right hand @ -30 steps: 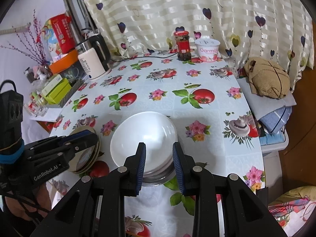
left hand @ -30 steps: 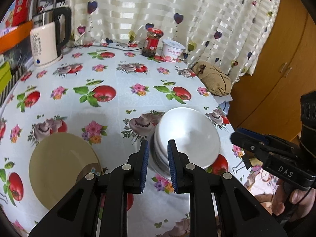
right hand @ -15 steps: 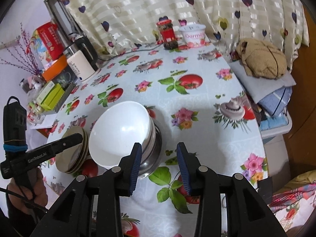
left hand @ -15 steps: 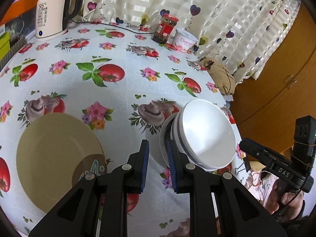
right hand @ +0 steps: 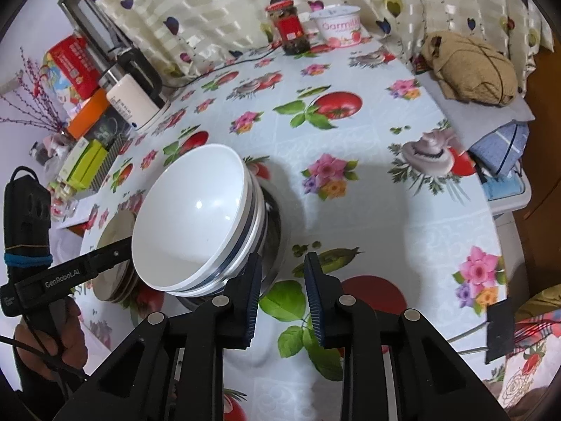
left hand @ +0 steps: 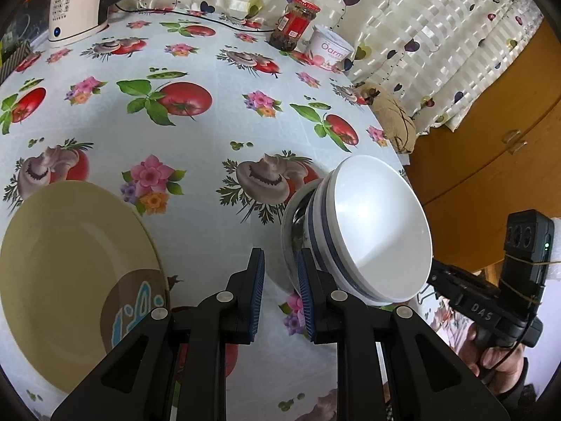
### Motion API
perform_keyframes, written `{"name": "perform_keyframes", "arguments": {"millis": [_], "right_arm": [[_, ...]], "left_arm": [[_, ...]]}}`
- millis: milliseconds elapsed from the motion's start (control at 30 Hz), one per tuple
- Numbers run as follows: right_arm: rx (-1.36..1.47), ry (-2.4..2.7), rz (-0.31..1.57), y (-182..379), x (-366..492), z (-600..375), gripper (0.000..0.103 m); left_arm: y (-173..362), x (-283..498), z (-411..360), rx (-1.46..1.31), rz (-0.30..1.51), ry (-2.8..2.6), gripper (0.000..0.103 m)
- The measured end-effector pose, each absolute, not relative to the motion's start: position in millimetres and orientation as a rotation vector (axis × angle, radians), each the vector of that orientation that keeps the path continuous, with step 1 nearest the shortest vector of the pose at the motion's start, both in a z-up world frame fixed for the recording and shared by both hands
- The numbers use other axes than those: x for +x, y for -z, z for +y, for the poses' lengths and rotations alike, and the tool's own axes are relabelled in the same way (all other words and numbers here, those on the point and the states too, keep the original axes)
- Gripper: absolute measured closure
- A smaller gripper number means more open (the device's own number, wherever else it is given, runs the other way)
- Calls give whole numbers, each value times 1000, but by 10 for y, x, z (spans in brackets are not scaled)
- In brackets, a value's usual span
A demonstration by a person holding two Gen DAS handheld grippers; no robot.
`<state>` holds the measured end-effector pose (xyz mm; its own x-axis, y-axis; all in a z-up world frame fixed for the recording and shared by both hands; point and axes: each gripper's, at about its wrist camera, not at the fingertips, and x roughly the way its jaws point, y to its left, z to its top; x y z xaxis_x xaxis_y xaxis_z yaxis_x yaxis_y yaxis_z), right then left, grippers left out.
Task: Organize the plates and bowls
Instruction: 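Lower the white bowl into the nested bowls and grasp the stack rim, then lift the bowl stack with the right tool and carry it toward the plates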
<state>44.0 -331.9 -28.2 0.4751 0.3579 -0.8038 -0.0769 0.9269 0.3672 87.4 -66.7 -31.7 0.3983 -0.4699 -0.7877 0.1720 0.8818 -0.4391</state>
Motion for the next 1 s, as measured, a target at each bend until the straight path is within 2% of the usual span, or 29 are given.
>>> {"name": "perform_keyframes", "arguments": {"millis": [200,667,700,767,1000], "right_arm": [[313,-284,1075,372,503,-3260,89],[304,-282,1081,399,573,-3232,91],[304,-281,1081,398,575,-3231,91],[302,-280,1081,406,583,-3234,91],[330,-288,1092,430,641,-3260,91]], "left_arm": [[353,941,-693,-318,1110,438,83],[488,1055,-716,-334,1147,438,83],[486,1056,-720,-332,1143,437,84],[481,1060,-727,-340,1139,448,93],[463,1060,-765,-320,1129,450,94]]}}
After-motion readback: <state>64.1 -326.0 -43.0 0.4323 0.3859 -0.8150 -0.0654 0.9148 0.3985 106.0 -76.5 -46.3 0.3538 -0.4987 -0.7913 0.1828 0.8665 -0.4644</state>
